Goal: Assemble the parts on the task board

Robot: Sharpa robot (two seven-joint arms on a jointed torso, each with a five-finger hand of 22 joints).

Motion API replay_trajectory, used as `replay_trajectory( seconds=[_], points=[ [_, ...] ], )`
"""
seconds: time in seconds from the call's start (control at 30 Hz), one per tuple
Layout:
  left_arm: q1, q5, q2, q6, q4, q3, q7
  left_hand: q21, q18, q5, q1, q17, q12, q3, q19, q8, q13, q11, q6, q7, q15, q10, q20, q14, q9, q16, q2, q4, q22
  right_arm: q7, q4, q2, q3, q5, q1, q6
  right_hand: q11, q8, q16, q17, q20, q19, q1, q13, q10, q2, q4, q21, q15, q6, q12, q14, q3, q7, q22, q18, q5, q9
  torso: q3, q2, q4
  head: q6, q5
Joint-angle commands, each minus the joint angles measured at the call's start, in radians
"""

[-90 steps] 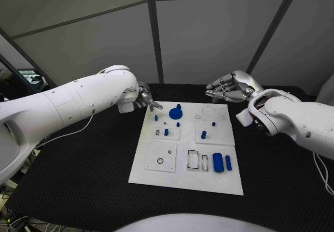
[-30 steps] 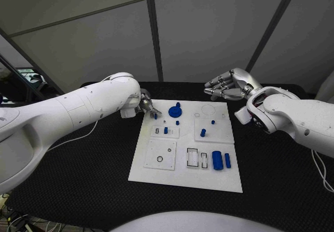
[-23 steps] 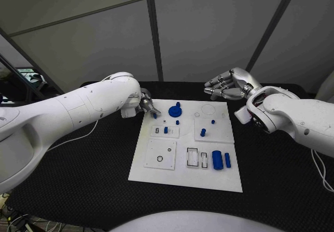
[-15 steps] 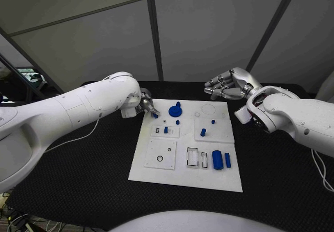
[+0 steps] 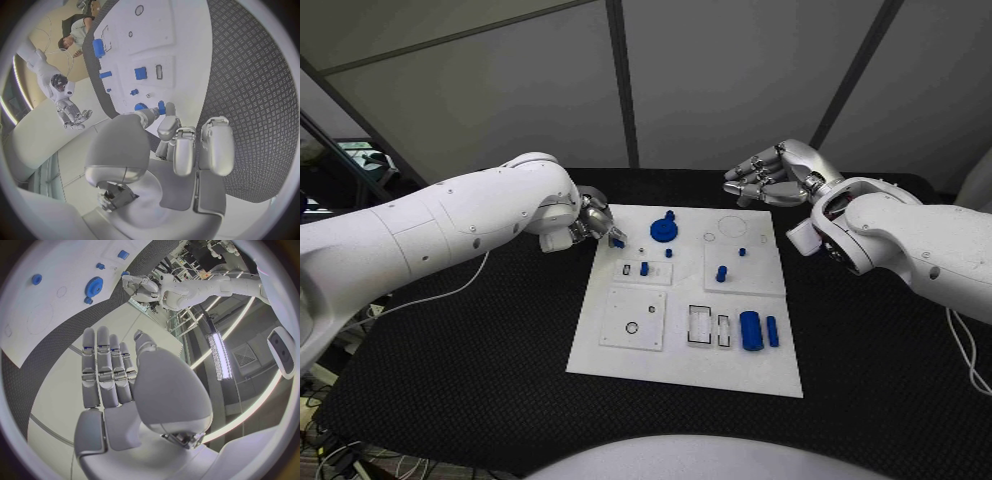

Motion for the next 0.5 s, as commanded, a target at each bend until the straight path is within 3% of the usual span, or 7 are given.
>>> replay_trajectory(
  seconds=[0.03, 0.27, 0.4, 0.5],
  points=[
    [0.002, 0.019, -0.024, -0.045, 0.051, 0.001, -0.003, -0.006, -0.008, -0.002, -0.010, 0.263, 0.002, 0.121, 0.008, 0.009, -0.001, -0.004, -0.005, -0.001, 0.006, 0.005, 0.006, 0.105, 0.002, 0.002, -0.001, -0.113, 0.069, -0.001, 0.000, 0.000, 0.001, -0.008, 0.002, 0.009, 0.002, -0.002, -0.003, -0.002, 0.002, 0.001, -0.003, -0.001, -0.005, 0.010, -0.005, -0.005, 0.004, -0.009, -0.003, 0.005, 0.000, -0.001, -0.001, 0.012, 0.005, 0.000, -0.0005, 0.001, 0.0011, -0.001, -0.001],
    [-0.004, -0.062, -0.081, -0.080, 0.175, -0.001, -0.004, -0.005, -0.008, 0.000, -0.027, 0.263, 0.000, 0.148, 0.010, 0.020, -0.006, -0.007, -0.005, -0.004, 0.003, 0.007, 0.004, 0.105, 0.009, 0.002, -0.012, -0.132, 0.072, -0.001, -0.002, 0.001, 0.001, -0.008, 0.002, 0.010, 0.002, -0.002, -0.003, -0.002, 0.002, 0.001, -0.004, -0.001, -0.005, 0.010, -0.004, -0.005, 0.005, -0.009, -0.003, 0.005, 0.000, -0.001, -0.001, 0.012, 0.006, 0.000, 0.0005, 0.000, 0.0005, -0.003, 0.004],
    [-0.014, -0.099, -0.095, -0.094, 0.212, -0.001, -0.006, -0.005, -0.008, 0.001, -0.037, 0.263, 0.003, 0.162, 0.011, 0.026, -0.003, -0.009, -0.004, -0.006, 0.001, 0.014, 0.002, 0.105, 0.013, 0.002, -0.020, -0.142, 0.073, -0.001, -0.004, 0.003, 0.001, -0.008, 0.002, 0.011, 0.002, -0.002, -0.010, -0.003, 0.001, 0.005, 0.003, -0.003, -0.008, 0.009, -0.004, -0.009, 0.004, -0.011, -0.003, 0.007, 0.011, -0.001, -0.004, 0.012, 0.078, 0.000, 0.0000, 0.000, -0.0007, -0.003, 0.007],
    [-0.024, -0.131, -0.100, -0.104, 0.233, -0.001, -0.009, -0.005, -0.008, 0.002, -0.039, 0.263, 0.004, 0.165, 0.011, 0.027, -0.002, -0.009, -0.003, -0.006, 0.001, 0.015, 0.002, 0.105, 0.014, 0.002, -0.022, -0.144, 0.073, -0.001, -0.006, 0.003, 0.001, -0.008, 0.002, 0.012, 0.002, -0.002, -0.011, -0.003, 0.001, 0.005, 0.004, -0.003, -0.008, 0.009, -0.004, -0.010, 0.004, -0.011, -0.003, 0.007, 0.012, -0.001, -0.004, 0.012, 0.083, 0.000, -0.0012, 0.001, -0.0005, -0.004, 0.006]
  ],
)
